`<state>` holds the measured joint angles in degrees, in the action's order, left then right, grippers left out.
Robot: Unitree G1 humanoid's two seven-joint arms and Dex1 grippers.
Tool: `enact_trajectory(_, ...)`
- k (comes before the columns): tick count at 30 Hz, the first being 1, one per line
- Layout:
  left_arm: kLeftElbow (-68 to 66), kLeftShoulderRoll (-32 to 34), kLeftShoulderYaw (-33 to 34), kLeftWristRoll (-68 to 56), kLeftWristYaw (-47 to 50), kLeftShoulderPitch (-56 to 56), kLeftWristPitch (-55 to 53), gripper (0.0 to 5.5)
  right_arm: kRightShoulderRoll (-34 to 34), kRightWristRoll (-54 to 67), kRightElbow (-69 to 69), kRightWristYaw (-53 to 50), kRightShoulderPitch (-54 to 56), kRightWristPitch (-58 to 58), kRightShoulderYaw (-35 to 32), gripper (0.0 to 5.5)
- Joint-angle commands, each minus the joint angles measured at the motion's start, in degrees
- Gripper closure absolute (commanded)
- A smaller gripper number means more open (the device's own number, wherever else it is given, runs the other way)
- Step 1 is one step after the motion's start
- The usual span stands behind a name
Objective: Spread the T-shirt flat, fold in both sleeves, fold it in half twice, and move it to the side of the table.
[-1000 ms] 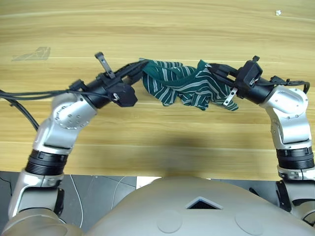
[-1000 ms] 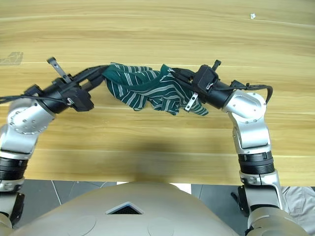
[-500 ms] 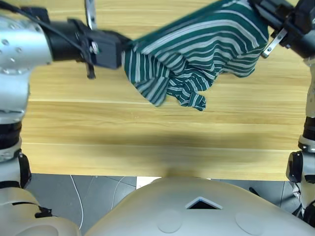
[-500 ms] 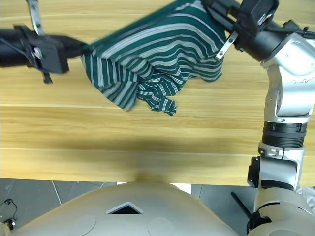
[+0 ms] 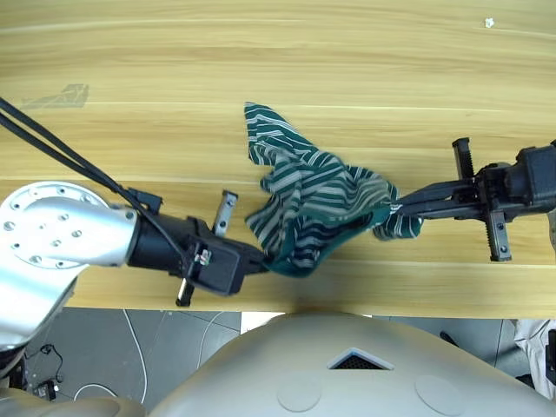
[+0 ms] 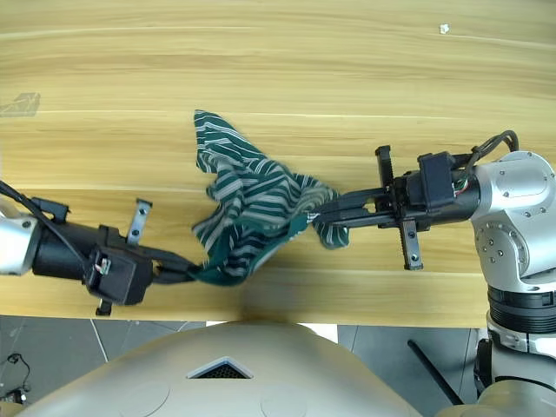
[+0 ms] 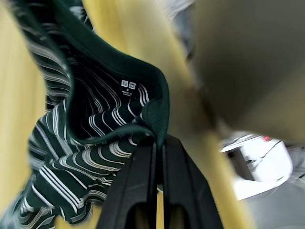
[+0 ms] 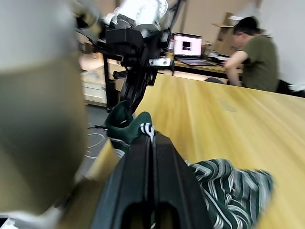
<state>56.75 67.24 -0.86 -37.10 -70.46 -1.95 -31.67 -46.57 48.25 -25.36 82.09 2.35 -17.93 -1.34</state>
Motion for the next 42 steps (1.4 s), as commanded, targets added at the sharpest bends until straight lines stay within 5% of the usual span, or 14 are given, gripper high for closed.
enact_trajectory(1,-7.71,-2.51,-2.68,-4.89,2.89,10.03,-6.59,5.48,0.24,-4.55,3.71,-0.01,5.45,-1.39,4.53,5.50)
enact_trajectory(5,-50.67,-13.08,-21.48,33.00,14.80,39.07,10.23,5.48,8.64,-33.02,42.81,-17.69,32.69,18.82,10.73,5.50)
enact_trajectory(8,-88.26,-24.39,-28.82,51.30,35.40,66.48,21.46,5.48,10.66,-50.80,75.17,-47.62,59.17,29.48,15.41,5.50)
enact_trajectory(10,-104.50,-28.52,-32.34,58.03,46.92,80.31,25.78,5.48,9.39,-60.68,85.08,-66.52,70.36,30.14,20.48,5.50)
enact_trajectory(13,-114.65,-30.35,-32.70,60.31,55.88,93.64,26.59,5.48,7.89,-66.45,88.39,-80.93,78.86,31.23,22.62,5.50)
enact_trajectory(24,-127.76,-30.64,-36.75,66.74,56.97,96.20,39.81,5.48,9.02,-73.81,97.81,-90.24,81.60,41.28,25.39,5.50)
enact_trajectory(31,-127.66,-30.88,-39.11,72.28,50.52,86.70,49.99,5.48,12.12,-76.27,97.67,-80.55,71.60,49.98,26.67,5.50)
enact_trajectory(37,-89.97,-23.05,-36.58,63.08,31.29,52.01,55.08,5.48,13.17,-65.40,74.94,-55.19,43.63,58.95,27.71,5.50)
enact_trajectory(42,-59.32,-16.35,-26.66,58.55,23.16,41.80,45.32,5.48,5.95,-54.01,54.16,-45.57,36.81,51.00,19.24,5.50)
